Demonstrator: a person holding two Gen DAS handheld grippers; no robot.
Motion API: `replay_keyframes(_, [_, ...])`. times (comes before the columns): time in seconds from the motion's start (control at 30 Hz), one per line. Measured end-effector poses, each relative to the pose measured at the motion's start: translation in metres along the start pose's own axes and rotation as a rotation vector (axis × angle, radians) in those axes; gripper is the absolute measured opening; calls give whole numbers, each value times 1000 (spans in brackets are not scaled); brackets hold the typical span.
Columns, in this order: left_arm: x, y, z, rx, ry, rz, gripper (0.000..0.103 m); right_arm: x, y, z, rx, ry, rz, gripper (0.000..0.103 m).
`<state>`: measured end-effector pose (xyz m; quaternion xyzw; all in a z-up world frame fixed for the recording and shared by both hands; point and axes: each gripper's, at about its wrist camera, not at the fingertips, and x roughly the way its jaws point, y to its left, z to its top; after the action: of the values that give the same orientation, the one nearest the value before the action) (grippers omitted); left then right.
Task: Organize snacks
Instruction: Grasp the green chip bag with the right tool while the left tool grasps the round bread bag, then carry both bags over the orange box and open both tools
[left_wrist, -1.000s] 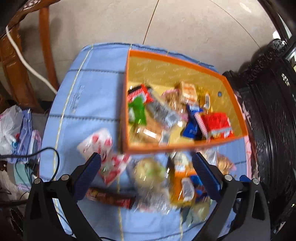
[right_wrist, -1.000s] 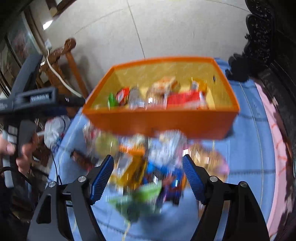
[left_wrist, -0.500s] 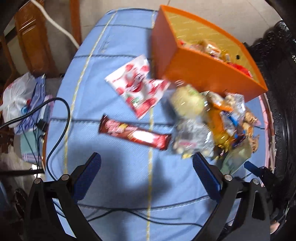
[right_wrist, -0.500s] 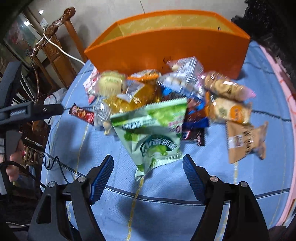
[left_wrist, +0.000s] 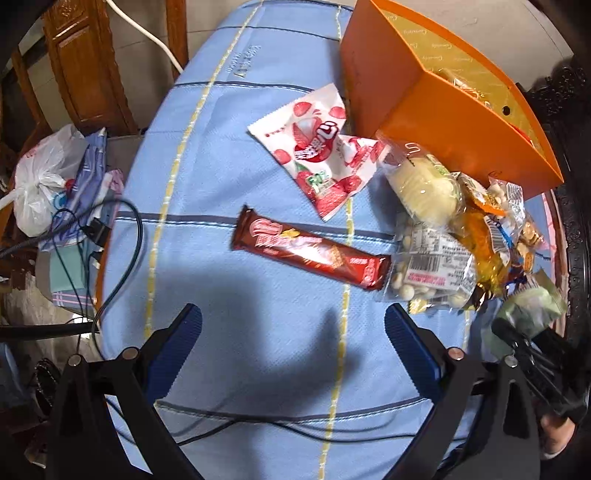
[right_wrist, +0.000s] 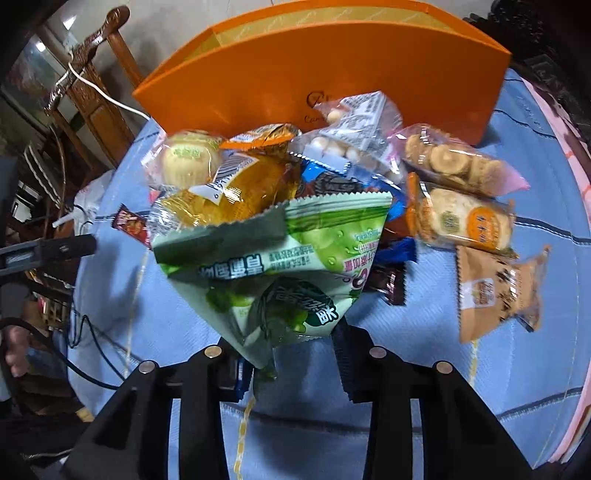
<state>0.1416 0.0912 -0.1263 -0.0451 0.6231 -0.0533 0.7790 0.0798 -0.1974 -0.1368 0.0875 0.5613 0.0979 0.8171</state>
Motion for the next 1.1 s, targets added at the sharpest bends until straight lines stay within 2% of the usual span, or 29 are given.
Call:
replay_keyframes(0.1, [-2,-7,10,-13,-12,-25,97,-16,-9,-2,30,-21,27,37])
replay_keyframes(0.2, [-6,-23,24,-26,-13,-117,97,-29,-14,1,55,-39,53,37])
replay_keyframes(0.27, [-4,-38,30,-22,3,-152,97,-34,-16,4,56,-47,60,37])
replay_keyframes(0.53, [28,-81,72,-114,51,-184,96,-34,-22,1,42,-25,89,38])
replay_keyframes(0.57, [35,-80,75,-131,60,-188,94,-32,-20,0,41,-23,92,38])
replay_keyframes(0.63, [50,-80,84,-179,99,-208,65,-32,-21,-2,39,-20,92,38])
replay_keyframes(0.67, [59,-80,88,-200,133,-218,64,-31,-21,-3,41,-20,93,38])
replay_keyframes(0.73, [65,-81,90,-219,148,-219,55,-32,-26,-2,52,-21,90,38])
replay_keyframes(0.83, [55,-88,83,-151,111,-189,50,-39,-33,1,65,-44,93,38])
replay_keyframes(1.0, [12,-82,53,-42,6,-139,50,-55,-31,14,52,-107,113,38])
replay_keyframes(1.1, [-12,-75,40,-20,-44,-118,50,-61,-25,20,25,-132,117,38])
